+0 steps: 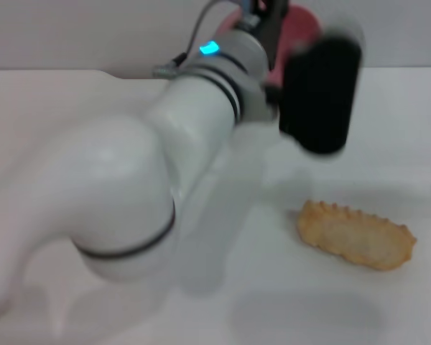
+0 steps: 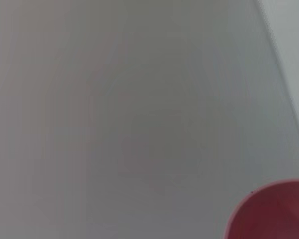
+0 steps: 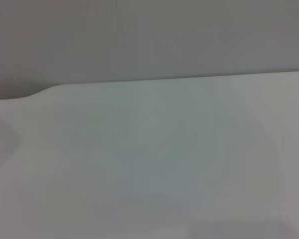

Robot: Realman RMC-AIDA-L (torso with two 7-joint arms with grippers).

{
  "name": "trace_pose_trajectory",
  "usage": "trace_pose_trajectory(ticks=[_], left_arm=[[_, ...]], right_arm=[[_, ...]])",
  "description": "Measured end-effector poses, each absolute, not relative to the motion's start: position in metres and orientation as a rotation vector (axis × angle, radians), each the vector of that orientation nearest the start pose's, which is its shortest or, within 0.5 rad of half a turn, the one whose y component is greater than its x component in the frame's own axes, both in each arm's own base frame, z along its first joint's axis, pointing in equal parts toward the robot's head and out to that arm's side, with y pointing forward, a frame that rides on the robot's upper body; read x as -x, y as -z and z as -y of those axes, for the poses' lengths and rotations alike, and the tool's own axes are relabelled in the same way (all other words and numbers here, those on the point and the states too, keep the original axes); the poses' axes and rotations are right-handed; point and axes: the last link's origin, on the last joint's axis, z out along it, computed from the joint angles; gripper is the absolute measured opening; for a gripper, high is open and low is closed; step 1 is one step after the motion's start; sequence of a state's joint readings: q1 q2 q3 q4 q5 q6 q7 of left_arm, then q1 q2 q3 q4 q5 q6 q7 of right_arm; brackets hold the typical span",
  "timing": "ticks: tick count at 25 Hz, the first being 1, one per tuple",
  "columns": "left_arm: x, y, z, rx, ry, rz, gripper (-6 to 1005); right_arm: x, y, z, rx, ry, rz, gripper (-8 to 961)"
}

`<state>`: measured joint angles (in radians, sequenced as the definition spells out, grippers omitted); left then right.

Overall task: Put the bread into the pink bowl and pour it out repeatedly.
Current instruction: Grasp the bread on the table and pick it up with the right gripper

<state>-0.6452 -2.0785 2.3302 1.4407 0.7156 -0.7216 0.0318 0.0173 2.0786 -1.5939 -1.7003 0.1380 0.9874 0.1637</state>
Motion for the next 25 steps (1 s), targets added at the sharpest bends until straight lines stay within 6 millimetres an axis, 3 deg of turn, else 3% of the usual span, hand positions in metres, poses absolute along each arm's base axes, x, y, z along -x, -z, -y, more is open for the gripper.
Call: trace_pose_trajectory(ticks=[7, 8, 9, 10, 12, 18, 25], left_arm=[[0.047, 0.042, -0.383, 2.100, -0.203, 0.052, 30], [0.047, 0.042, -0.383, 2.100, -0.203, 0.052, 30], [0.056, 0.034, -0.385, 2.129, -0.209, 0.227, 31], [0.056, 0.034, -0.385, 2.129, -0.209, 0.227, 31], [0.072, 0.023, -0.390, 2.146, -0.219, 0.445, 31], [0.105, 0.013, -0.393, 2.114, -0.252, 0.589, 31], [0.109, 0.014, -0.397, 2.106, -0.272, 0.599, 30]], right_arm=[[-0.258, -0.043, -0.305, 1.722, 0.104, -1.239, 569], [-0.251, -0.040, -0.304, 1.743, 0.102, -1.228, 569], [-0.248, -0.038, -0.304, 1.755, 0.100, -1.222, 569], [-0.242, -0.036, -0.303, 1.774, 0.093, -1.215, 569], [-0.232, -0.030, -0.302, 1.813, 0.078, -1.212, 569], [-0.207, -0.001, -0.302, 1.957, 0.085, -1.188, 570], [-0.216, 0.020, -0.304, 1.983, 0.162, -1.225, 570]])
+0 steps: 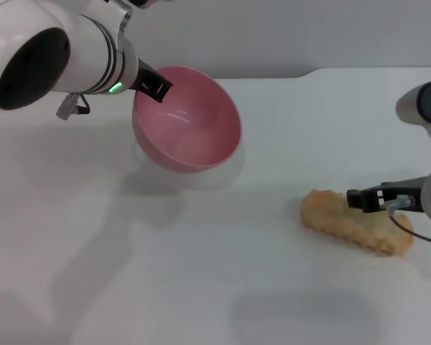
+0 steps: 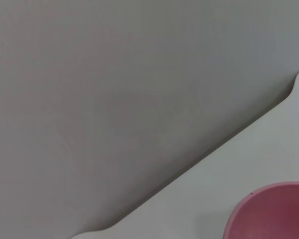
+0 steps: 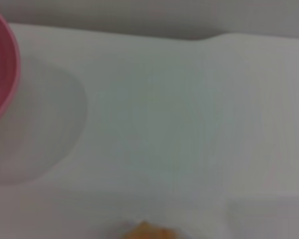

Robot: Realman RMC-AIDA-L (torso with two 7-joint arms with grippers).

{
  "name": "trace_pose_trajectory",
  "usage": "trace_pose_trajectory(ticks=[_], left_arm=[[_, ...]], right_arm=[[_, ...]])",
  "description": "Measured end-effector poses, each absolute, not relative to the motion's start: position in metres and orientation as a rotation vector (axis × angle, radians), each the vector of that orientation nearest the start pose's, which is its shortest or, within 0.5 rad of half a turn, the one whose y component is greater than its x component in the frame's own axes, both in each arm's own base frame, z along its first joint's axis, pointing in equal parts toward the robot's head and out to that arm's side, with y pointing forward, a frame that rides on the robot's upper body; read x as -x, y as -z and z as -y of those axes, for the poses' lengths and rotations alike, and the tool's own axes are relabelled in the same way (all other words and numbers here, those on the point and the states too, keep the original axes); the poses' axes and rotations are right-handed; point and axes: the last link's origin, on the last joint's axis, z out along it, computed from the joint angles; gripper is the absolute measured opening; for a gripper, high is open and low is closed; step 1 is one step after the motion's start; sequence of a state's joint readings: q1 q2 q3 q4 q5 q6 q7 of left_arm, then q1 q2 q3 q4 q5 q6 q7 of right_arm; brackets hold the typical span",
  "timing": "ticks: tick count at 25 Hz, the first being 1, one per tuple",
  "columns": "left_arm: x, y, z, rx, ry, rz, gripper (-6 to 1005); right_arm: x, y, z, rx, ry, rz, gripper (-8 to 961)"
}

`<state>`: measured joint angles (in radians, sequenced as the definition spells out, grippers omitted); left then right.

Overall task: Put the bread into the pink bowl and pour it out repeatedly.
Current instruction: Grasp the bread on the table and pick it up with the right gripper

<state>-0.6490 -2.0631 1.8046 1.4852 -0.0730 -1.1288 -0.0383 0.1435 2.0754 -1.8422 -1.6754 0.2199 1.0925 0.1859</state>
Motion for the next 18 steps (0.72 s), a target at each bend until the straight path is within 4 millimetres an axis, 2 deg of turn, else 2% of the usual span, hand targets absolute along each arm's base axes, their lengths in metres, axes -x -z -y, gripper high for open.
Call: trace_pose_trajectory(ticks=[12, 18], left_arm=[[0.104, 0.017, -0.401, 2.118, -0.284, 0.567, 31], [0.104, 0.018, -0.400, 2.125, -0.286, 0.564, 31]], right_arm=[[-0.219, 0.042, -0.307, 2.033, 0.189, -1.254, 571], [-0.228, 0.052, -0.312, 2.036, 0.208, -1.275, 557]])
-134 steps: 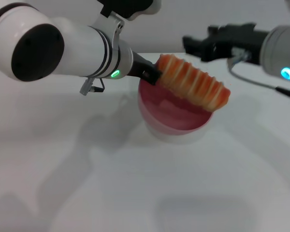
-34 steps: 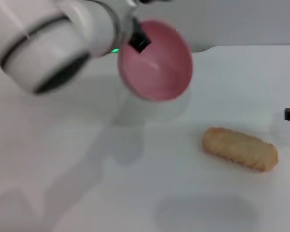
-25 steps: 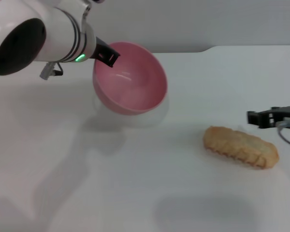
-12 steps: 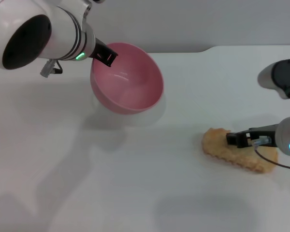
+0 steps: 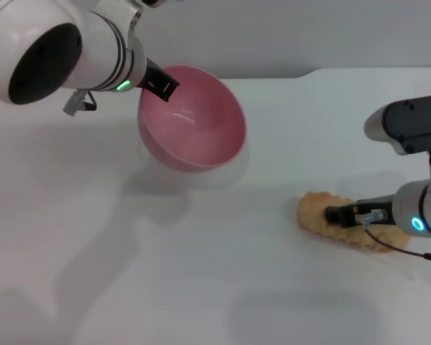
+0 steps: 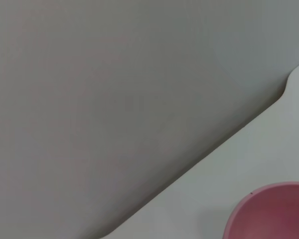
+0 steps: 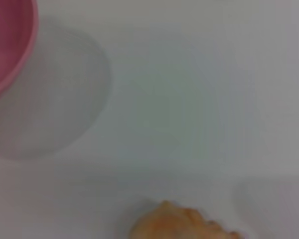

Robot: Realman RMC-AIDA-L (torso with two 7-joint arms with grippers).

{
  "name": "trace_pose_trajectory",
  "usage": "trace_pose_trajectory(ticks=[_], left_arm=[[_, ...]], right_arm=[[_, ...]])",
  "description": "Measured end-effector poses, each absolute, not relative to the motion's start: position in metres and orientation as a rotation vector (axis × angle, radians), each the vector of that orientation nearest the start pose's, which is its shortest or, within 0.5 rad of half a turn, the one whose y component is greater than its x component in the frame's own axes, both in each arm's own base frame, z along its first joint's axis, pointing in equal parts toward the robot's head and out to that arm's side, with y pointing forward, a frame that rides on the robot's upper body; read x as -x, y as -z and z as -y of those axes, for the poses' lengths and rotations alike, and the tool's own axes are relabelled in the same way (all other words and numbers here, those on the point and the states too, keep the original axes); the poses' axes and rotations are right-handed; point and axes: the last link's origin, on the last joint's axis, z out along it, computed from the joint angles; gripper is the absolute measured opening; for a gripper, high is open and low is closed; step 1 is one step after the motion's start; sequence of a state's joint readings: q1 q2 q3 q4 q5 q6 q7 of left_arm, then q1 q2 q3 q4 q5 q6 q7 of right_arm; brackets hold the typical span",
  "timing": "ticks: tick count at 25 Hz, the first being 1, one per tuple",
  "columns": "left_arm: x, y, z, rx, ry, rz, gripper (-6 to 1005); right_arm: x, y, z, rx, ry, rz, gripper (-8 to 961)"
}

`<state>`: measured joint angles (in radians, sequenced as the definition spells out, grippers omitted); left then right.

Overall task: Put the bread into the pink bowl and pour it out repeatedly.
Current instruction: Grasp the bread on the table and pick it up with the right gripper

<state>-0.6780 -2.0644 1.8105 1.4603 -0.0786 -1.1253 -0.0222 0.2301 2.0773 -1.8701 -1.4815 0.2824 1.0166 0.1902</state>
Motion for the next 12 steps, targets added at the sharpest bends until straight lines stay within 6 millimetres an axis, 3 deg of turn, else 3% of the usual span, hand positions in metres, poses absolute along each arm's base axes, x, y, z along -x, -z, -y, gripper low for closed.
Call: trace_pose_trajectory(ticks=[12], left_arm=[[0.1051, 0.0184, -0.3996, 2.125, -0.286, 0.569, 30]], right_arm=[[-0.2347, 0.0598, -0.3146, 2.068, 0.264, -1.233, 467]])
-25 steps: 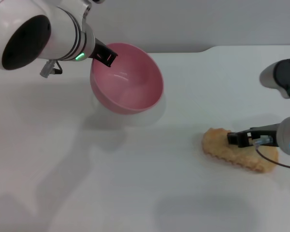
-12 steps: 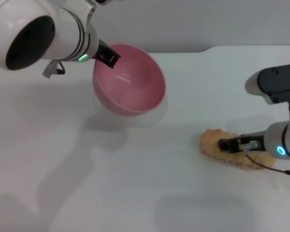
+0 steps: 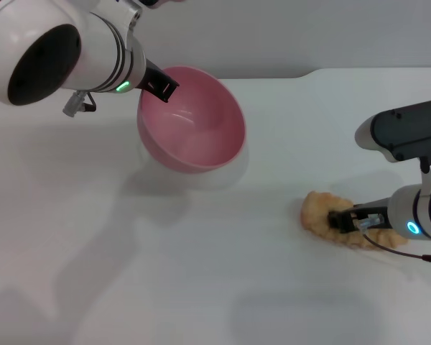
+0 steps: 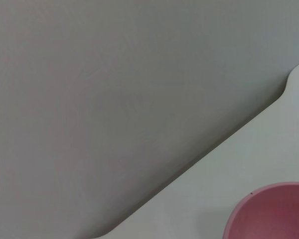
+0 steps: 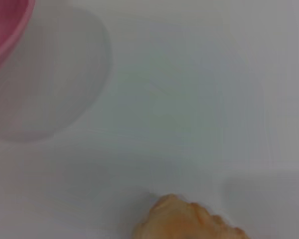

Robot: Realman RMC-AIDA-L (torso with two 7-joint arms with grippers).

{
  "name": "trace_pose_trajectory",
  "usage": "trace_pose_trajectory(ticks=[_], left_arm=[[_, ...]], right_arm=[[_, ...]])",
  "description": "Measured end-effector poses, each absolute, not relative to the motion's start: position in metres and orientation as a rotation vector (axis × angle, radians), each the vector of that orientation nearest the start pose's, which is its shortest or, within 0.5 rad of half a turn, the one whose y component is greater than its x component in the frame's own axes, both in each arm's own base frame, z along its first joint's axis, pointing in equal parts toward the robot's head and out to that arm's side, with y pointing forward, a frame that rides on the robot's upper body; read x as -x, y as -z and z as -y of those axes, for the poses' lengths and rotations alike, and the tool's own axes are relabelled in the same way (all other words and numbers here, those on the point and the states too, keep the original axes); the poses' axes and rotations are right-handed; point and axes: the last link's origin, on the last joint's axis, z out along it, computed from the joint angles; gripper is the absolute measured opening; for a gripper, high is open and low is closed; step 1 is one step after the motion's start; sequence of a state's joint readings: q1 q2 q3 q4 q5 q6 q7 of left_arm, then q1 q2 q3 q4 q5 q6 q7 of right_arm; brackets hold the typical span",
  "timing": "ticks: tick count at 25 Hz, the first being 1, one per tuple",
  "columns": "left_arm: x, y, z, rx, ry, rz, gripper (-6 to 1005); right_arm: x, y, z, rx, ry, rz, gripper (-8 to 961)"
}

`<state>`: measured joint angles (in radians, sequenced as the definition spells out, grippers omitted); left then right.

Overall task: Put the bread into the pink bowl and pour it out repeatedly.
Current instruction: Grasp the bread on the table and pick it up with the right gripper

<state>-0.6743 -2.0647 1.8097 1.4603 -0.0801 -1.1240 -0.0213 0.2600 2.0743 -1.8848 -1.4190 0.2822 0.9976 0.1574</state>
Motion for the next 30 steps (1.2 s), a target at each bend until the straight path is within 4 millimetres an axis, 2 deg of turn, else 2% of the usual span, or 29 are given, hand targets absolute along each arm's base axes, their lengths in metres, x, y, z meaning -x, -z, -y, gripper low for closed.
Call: trace_pose_trajectory(ticks=[3, 5, 10, 14, 19, 22, 27, 30], left_arm=[[0.106, 0.018, -0.400, 2.124, -0.287, 0.571, 30], [0.108, 0.019, -0.400, 2.123, -0.291, 0.574, 30], [0.115, 0.025, -0.400, 2.130, -0.314, 0.576, 31], [0.117, 0.030, -0.397, 2.145, -0.320, 0.580, 31], [0.107, 0.046, -0.390, 2.228, -0.245, 0.589, 30], [0.097, 0.056, -0.385, 2.270, -0.218, 0.555, 30], [0.081, 0.061, -0.383, 2.308, -0.169, 0.531, 31], [0.081, 0.061, -0.384, 2.301, -0.177, 0.512, 31]], right_arm=[[-0.222, 0.053, -0.316, 2.085, 0.224, -1.191, 445], [-0.207, 0.042, -0.318, 2.100, 0.170, -1.138, 421], [-0.165, -0.002, -0.321, 2.059, 0.041, -0.976, 354], [-0.144, -0.023, -0.319, 2.029, -0.029, -0.898, 309], [-0.130, -0.026, -0.321, 2.040, -0.075, -0.848, 259], [-0.124, -0.019, -0.324, 2.066, -0.095, -0.836, 227], [-0.119, -0.009, -0.327, 2.102, -0.127, -0.849, 175], [-0.122, -0.010, -0.325, 2.100, -0.123, -0.861, 68]])
